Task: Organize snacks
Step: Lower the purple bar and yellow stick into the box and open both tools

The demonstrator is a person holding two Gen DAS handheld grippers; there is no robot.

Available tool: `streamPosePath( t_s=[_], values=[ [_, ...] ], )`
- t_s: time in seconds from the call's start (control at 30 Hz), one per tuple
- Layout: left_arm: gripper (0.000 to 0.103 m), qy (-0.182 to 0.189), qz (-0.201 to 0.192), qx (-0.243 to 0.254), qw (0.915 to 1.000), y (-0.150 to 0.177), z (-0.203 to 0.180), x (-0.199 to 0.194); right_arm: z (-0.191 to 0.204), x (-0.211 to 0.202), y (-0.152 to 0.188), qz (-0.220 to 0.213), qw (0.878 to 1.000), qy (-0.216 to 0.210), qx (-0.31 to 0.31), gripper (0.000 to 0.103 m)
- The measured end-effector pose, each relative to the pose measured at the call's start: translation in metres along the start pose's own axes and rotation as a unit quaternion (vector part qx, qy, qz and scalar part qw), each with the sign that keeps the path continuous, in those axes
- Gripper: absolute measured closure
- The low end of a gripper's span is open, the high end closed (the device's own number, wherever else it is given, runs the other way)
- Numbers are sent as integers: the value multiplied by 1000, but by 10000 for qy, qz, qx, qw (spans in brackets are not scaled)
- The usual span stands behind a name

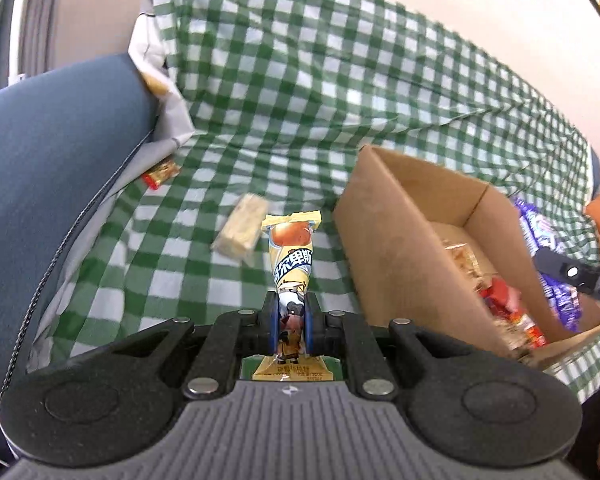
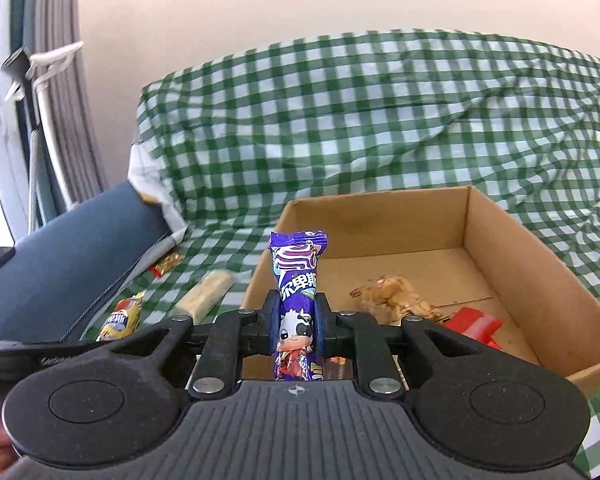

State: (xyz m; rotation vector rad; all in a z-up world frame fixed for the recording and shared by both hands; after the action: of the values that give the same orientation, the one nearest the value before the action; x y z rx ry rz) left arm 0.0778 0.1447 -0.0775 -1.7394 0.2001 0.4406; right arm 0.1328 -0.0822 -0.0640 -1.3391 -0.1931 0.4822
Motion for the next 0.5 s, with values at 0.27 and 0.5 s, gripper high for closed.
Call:
streamPosePath(
  t_s=[0.27, 0.5],
  values=[
    [90, 303, -135, -50, 9994, -48, -49, 4, -31, 3, -7, -190, 9983, 517, 204, 85],
    [90, 903, -402, 205, 9949, -87, -128, 15, -60, 1, -11, -419, 9926, 1081, 357, 85]
  ],
)
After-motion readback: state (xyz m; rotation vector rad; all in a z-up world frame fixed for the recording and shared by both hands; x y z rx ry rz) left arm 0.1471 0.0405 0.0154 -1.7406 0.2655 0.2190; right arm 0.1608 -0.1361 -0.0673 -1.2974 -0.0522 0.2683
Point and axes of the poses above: each gripper's, at about its wrist camera, not at the fingertips, and x roughly the way its jaws point, z to its left, y to its underside, the point moved 9 cm from there along x, roughly the way its jaws point, and after that the axes turned 12 degrees about -z, right-handed, at the moved point
